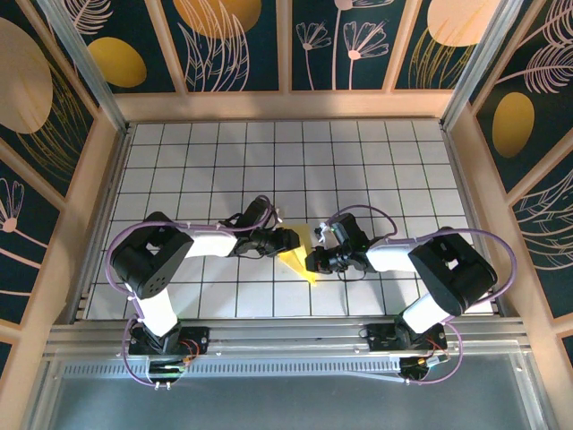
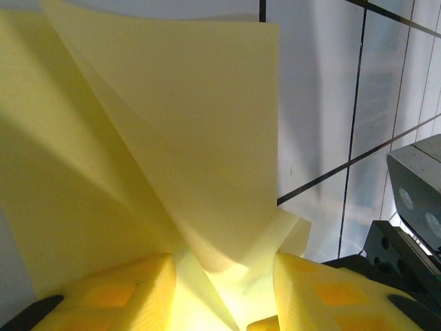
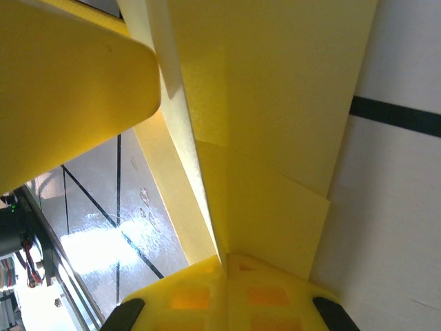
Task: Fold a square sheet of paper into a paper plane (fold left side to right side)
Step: Fourth fold the wing at the center of the table.
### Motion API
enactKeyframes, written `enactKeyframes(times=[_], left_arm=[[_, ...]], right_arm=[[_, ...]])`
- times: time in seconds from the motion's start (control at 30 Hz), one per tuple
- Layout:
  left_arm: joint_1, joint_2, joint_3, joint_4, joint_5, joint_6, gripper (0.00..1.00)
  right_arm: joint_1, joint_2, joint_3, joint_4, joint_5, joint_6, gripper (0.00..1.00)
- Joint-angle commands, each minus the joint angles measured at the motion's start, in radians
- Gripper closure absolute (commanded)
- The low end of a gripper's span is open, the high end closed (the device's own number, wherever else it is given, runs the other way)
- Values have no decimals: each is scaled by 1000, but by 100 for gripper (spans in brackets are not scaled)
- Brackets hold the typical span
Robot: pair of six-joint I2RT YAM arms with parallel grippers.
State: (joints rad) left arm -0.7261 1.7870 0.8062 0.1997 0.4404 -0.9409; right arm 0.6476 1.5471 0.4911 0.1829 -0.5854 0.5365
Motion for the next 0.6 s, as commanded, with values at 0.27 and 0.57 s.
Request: enactKeyframes(times=[0.27,0.57], left_arm=[[-4,58,36,-95,-51,16,59],[-4,69,33,-114,-68,21,59]], right_arm=[[-7,5,26,-52,1,-19,94],[-27,-101,29,-40,-41,-13,76]])
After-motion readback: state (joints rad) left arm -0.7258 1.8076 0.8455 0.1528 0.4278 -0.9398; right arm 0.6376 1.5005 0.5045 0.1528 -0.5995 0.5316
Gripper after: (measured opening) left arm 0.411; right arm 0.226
